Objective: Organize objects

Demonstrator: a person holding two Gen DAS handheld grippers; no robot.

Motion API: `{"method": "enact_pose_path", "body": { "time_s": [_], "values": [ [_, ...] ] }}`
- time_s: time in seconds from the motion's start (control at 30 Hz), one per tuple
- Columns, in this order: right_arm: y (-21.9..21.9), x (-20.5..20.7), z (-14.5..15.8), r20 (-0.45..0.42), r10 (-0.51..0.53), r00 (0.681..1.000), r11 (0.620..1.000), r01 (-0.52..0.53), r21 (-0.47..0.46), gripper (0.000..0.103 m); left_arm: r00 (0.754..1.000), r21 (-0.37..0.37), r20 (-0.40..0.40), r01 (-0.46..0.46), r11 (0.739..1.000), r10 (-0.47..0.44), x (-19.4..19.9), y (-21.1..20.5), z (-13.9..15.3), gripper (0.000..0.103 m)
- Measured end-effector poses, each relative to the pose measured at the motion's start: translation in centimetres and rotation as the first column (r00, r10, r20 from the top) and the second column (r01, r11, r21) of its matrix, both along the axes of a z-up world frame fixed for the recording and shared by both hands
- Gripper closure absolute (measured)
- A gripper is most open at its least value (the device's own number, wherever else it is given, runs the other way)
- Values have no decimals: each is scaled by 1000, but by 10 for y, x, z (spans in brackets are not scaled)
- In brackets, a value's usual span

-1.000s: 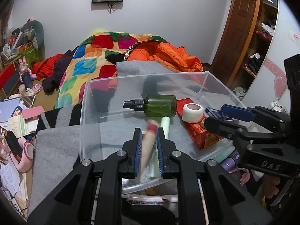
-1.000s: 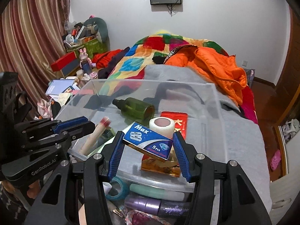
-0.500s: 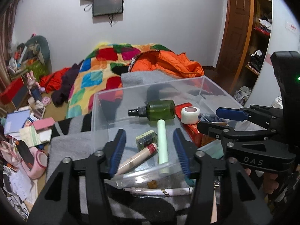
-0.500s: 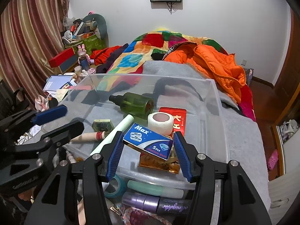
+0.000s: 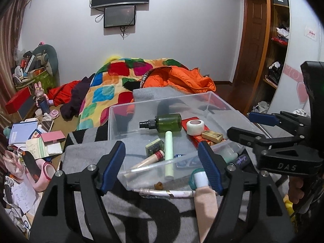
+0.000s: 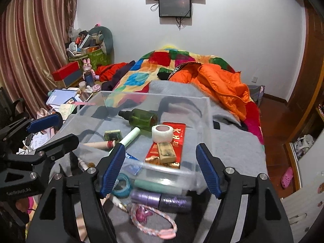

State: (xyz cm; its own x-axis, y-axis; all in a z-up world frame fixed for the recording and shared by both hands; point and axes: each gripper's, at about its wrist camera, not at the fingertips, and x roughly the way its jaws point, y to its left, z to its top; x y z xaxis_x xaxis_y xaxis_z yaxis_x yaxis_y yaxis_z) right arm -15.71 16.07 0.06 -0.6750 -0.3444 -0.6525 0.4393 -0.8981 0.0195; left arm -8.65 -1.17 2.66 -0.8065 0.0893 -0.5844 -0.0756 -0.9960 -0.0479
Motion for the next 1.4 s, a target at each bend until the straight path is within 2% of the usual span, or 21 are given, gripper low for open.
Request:
{"method": "enact_pose_path", "body": {
  "time_s": [0.17,0.4,0.7,0.93,1.0,1.03,1.23,1.27,1.37,1.4],
  "values": [
    [14,15,0,-5,-22,1000,1000,22,-7,27,1000,16,15,2,1000,-2,13,1,-5,26],
    [34,30,-9,6,-51,999,999,51,-2,26,998,21,68,18,1000,-19,26,11,-24,26],
    [47,38,-46,105,-56,993,998,55,4,26,984,39,168,61,997,-66,29,32,-60,26],
    [43,41,-72,185,-9,983,1000,9,2,26,974,43,205,93,995,-100,27,46,-78,26],
    [38,42,-77,191,3,982,1000,-6,11,26,972,43,211,95,995,-102,24,47,-82,32],
    [37,43,-78,189,6,982,1000,-9,16,26,970,49,218,97,994,-105,22,47,-84,38],
    [27,46,-85,180,26,983,999,-33,37,27,968,80,220,108,991,-123,17,45,-87,55],
    [26,46,-86,178,27,984,999,-35,40,29,968,82,220,109,991,-125,16,45,-88,58],
    [27,48,-85,159,29,987,998,-36,44,48,970,80,212,104,991,-119,16,45,-88,68],
    [28,48,-83,157,34,987,998,-40,38,58,970,81,211,102,991,-117,16,44,-88,70]
  ]
}}
